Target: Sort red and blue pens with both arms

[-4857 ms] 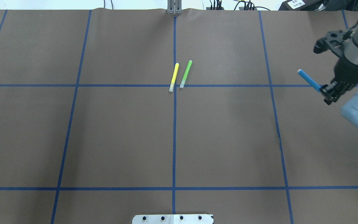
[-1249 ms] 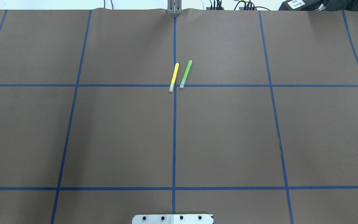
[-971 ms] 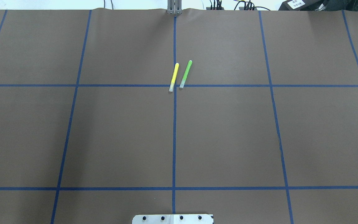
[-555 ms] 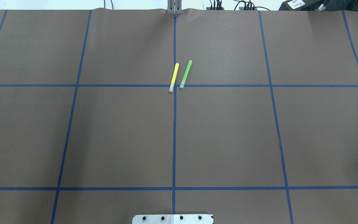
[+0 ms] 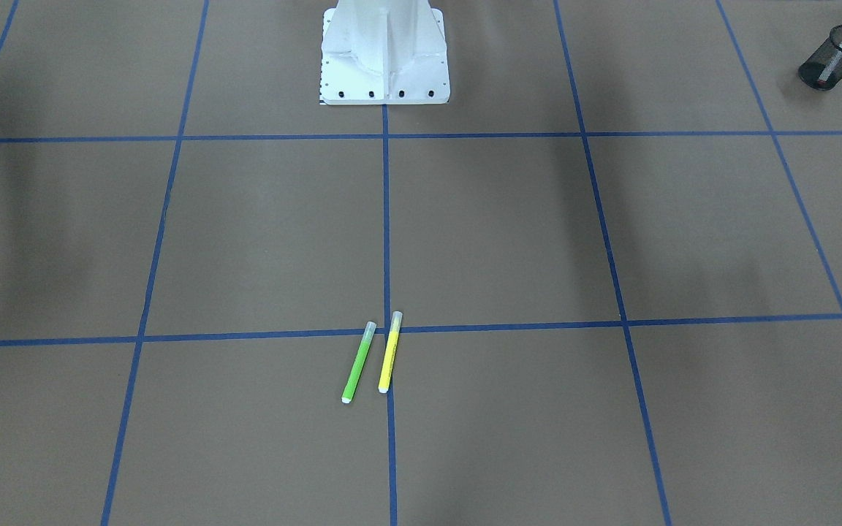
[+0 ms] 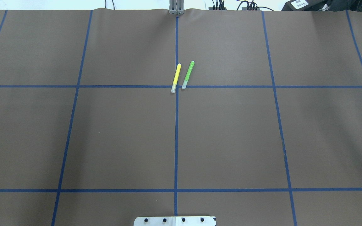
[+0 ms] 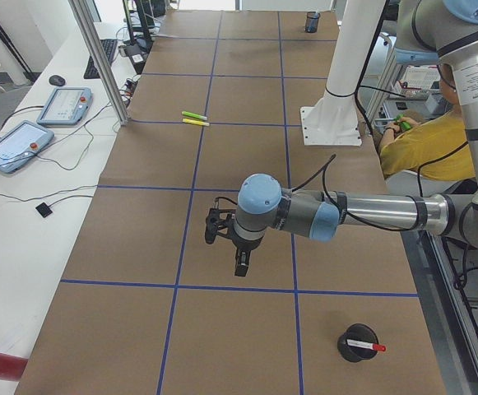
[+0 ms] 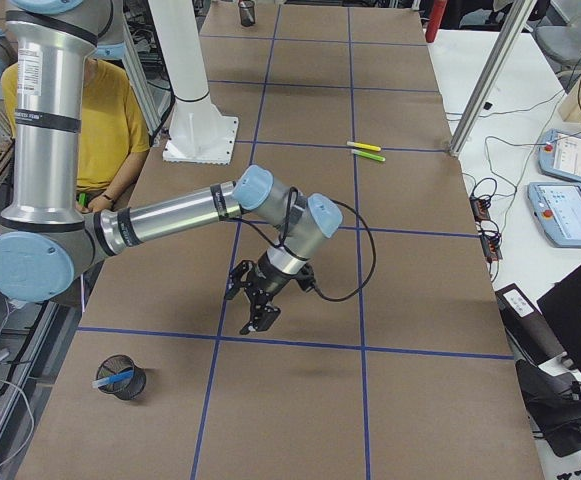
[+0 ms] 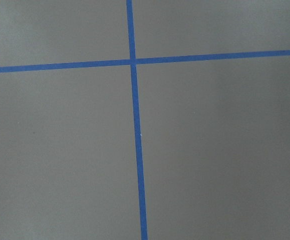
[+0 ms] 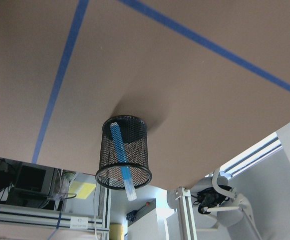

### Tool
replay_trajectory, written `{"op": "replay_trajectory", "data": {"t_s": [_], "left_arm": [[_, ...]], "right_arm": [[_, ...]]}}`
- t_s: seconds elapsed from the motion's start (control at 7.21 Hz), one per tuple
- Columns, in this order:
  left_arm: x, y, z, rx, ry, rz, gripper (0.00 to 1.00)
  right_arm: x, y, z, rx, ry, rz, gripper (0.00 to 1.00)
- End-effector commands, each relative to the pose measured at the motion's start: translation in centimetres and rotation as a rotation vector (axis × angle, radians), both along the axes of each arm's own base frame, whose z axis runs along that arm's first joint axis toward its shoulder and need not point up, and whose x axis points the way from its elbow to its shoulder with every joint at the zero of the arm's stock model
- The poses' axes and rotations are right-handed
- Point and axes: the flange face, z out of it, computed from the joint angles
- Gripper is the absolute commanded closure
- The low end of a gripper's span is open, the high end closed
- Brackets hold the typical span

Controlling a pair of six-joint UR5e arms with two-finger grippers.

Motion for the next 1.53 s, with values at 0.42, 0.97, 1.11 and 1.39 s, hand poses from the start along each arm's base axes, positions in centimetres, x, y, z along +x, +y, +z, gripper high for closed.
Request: {"op": "replay_trajectory", "data": {"t_s": [0.42,0.97,1.11,1.39], "left_arm": [[0.1,-1.2,1.6,-0.025,-0.001,0.003,0.0],[0.2,-2.6,0.9,-0.015,0.005,0.002,0.0],[0.2,-2.7,0.8,-0.016,0.008,0.001,0.0],[0.3,-5.2,0.3,-0.049,0.007,-0.001,0.0]], "right_arm": [[-4.3,-13.9,-4.8,0.219,-0.18,0.463,0.0],[1.9,-9.4,-1.6,0.213,-0.218,0.727,0.0],[2.4,-6.5,1.4,0.259,-0.237,0.737,0.0],[2.5,-3.7,3.8,0.239,-0.226,0.797,0.0]]}}
